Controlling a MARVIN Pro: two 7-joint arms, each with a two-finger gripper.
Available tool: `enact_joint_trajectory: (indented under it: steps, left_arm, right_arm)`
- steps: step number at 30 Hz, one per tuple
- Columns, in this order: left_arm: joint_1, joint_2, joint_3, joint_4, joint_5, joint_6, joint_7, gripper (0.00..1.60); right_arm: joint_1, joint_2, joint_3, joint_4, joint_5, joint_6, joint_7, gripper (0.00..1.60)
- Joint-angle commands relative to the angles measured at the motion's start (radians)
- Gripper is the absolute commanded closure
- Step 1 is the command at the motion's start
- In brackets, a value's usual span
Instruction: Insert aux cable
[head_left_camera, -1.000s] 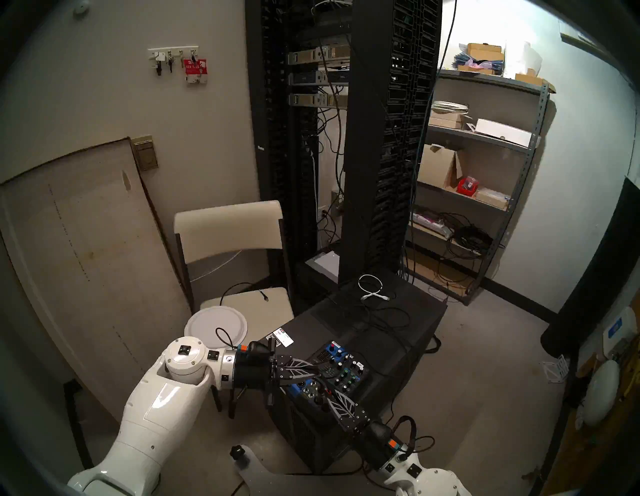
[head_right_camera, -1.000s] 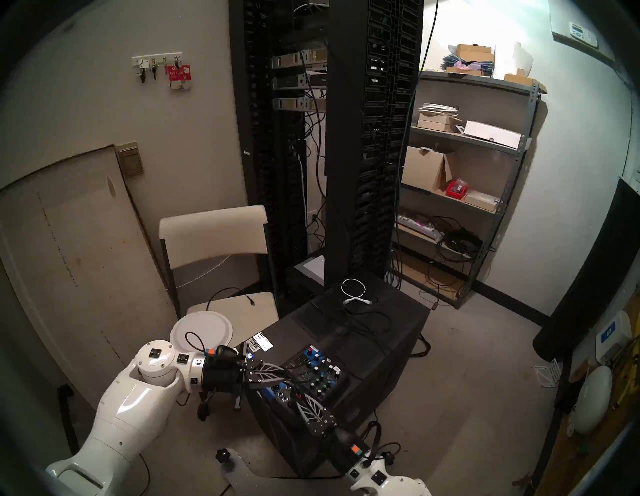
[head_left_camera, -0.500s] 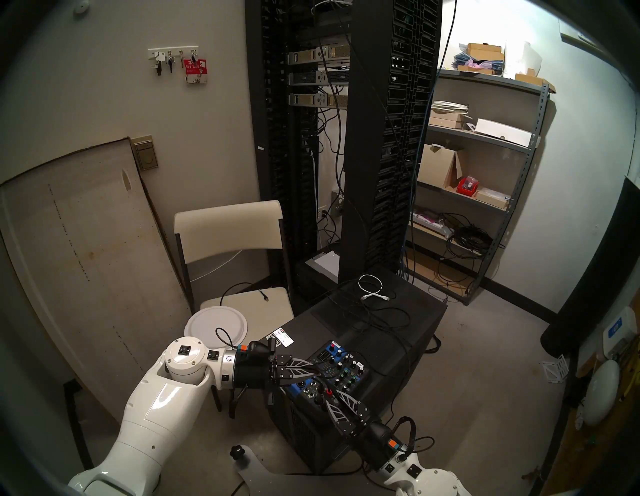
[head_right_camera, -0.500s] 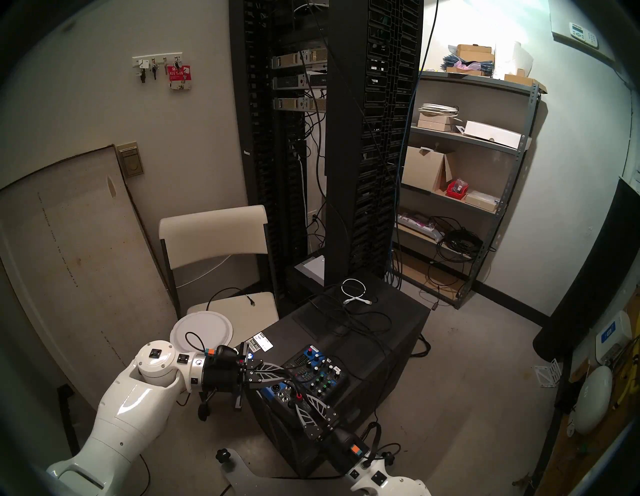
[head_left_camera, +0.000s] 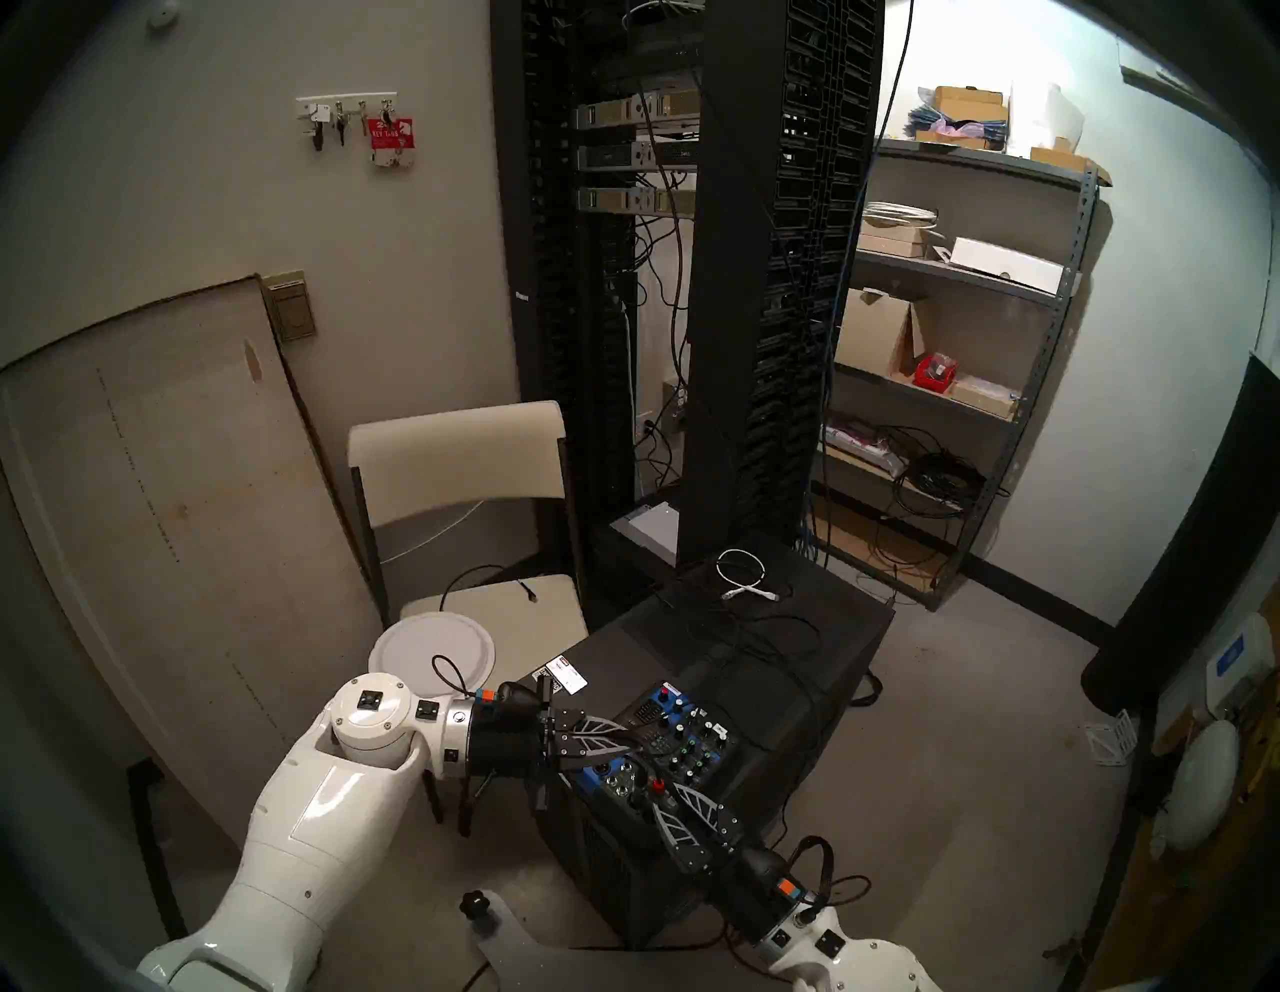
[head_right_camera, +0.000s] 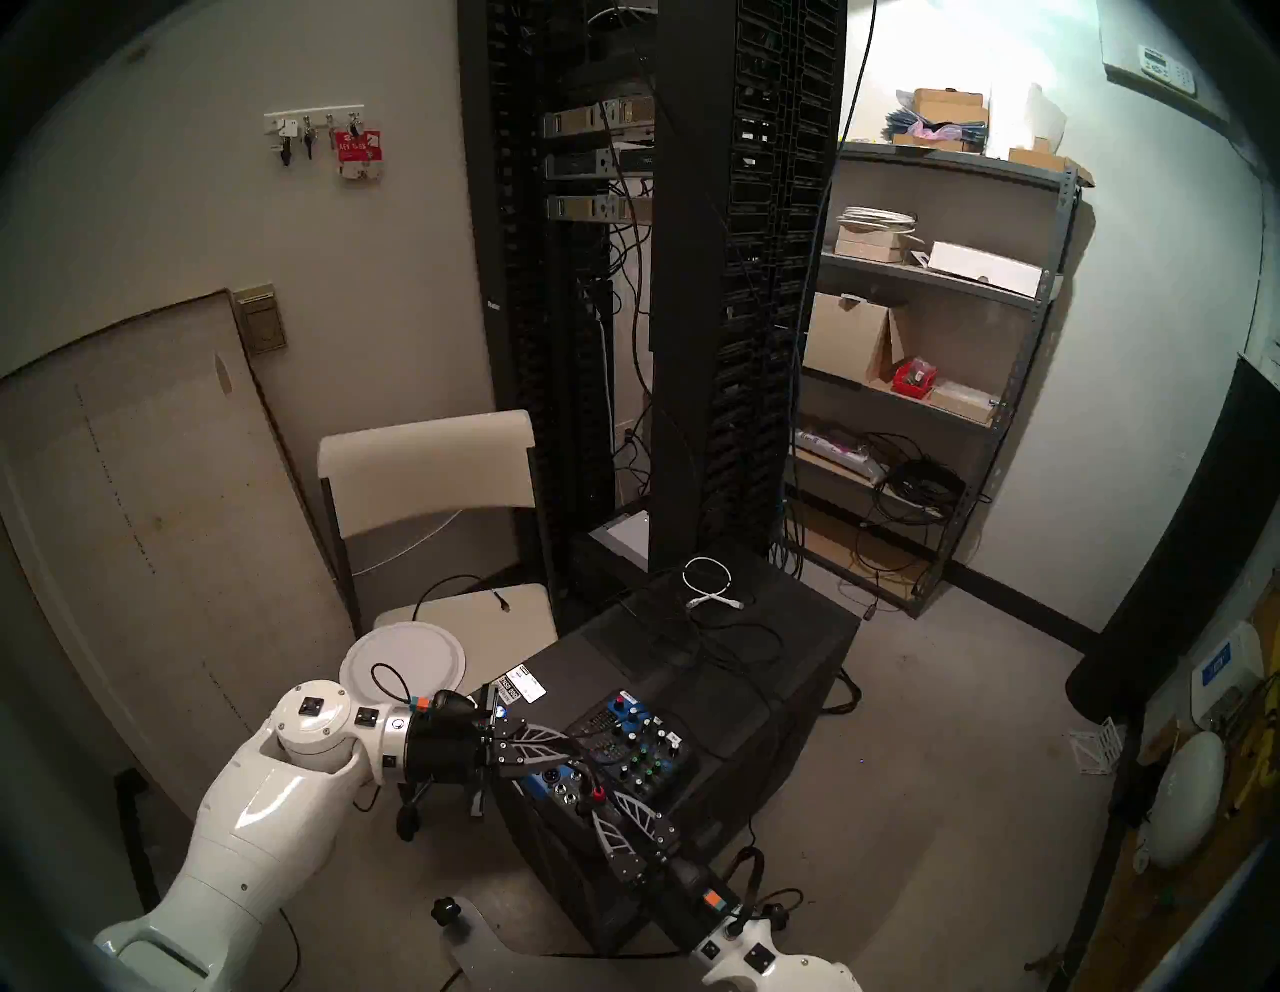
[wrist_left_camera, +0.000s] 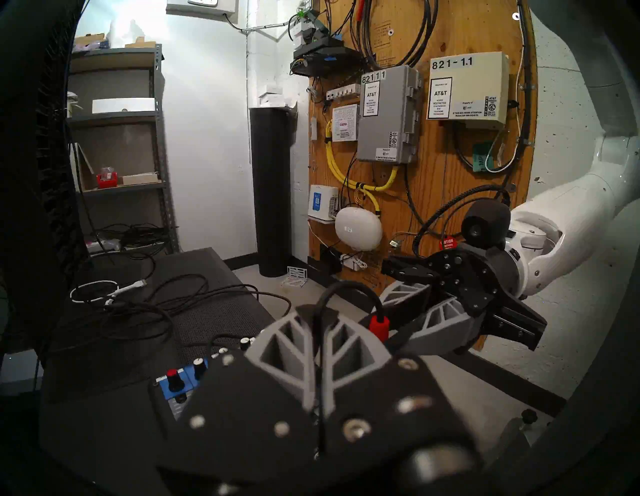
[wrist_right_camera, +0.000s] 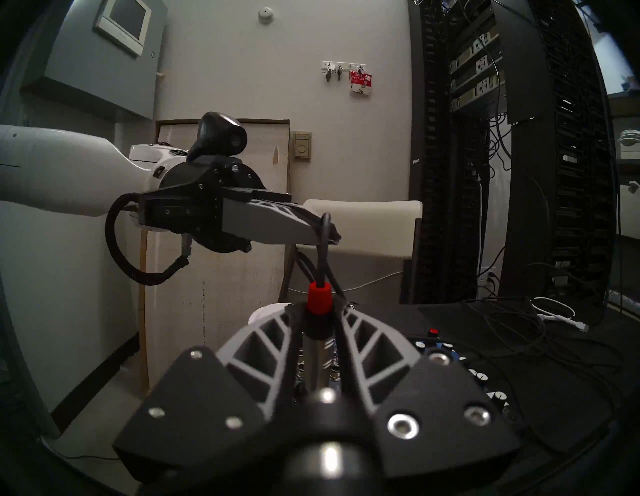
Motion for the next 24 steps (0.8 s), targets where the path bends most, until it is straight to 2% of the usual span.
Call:
enact_joint_trajectory:
  steps: [1,9,10,11,14,18,24]
  left_arm:
    - [-0.011,-0.007,0.002,-0.007,-0.003,0.002,-0.001,1.60]
    - [-0.011,-0.009,0.001,-0.003,-0.002,0.001,-0.001,1.60]
    - [-0.012,-0.009,0.001,-0.003,-0.002,0.000,-0.002,1.60]
    - [-0.012,-0.009,0.001,-0.003,-0.002,0.000,-0.002,1.60]
    - [-0.011,-0.009,0.001,-0.001,-0.001,-0.001,-0.001,1.60]
    - [-0.011,-0.010,0.000,0.000,-0.001,-0.001,-0.002,1.60]
    - [-0.010,-0.011,0.000,0.001,-0.001,-0.002,-0.003,1.60]
  right_arm:
    - [-0.005,0.000,-0.009,-0.040,0.022,-0.004,0.006,0.87]
    - [-0.009,0.004,-0.015,-0.054,0.034,-0.005,0.010,0.80]
    - [-0.010,0.006,-0.016,-0.055,0.036,-0.005,0.008,0.61]
    - [-0.010,0.005,-0.016,-0.055,0.037,-0.006,0.010,0.59]
    - [-0.012,0.011,-0.024,-0.065,0.041,-0.001,0.006,0.38]
    - [-0.011,0.014,-0.029,-0.071,0.044,-0.002,0.004,0.38]
    - [-0.009,0.020,-0.036,-0.084,0.045,0.000,-0.005,0.59]
